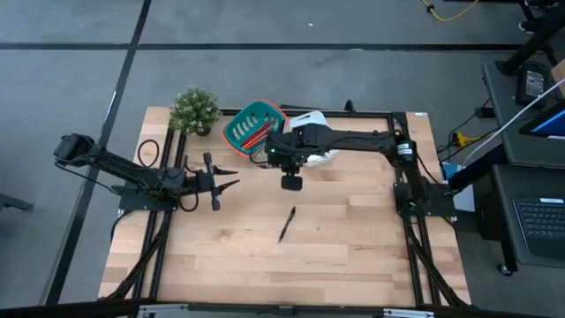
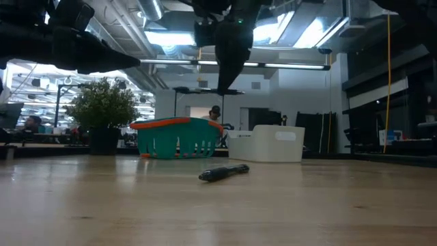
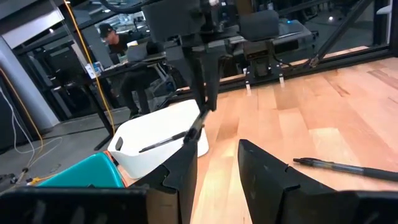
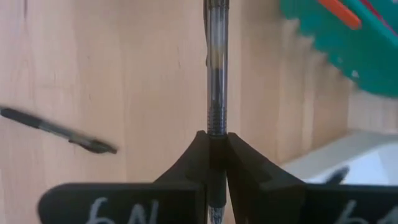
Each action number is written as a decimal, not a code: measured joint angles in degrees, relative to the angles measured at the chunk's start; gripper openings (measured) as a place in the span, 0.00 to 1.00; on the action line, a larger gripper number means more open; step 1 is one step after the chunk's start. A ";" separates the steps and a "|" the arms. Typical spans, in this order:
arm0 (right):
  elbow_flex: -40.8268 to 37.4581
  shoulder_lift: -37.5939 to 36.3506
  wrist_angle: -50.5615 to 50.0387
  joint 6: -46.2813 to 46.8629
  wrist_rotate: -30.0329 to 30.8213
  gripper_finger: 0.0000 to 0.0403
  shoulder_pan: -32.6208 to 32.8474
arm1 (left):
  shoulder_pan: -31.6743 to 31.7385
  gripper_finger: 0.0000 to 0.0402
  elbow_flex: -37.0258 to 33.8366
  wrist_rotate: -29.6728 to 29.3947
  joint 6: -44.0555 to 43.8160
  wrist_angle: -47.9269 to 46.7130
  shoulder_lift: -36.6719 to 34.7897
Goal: Sort pens & pencils
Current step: Put the black pen into the white bin
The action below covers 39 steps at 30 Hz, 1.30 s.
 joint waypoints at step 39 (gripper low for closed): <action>-71.46 -43.91 64.44 4.28 9.87 0.08 -11.35 | 0.00 0.27 -0.03 -0.04 -0.11 -0.99 0.00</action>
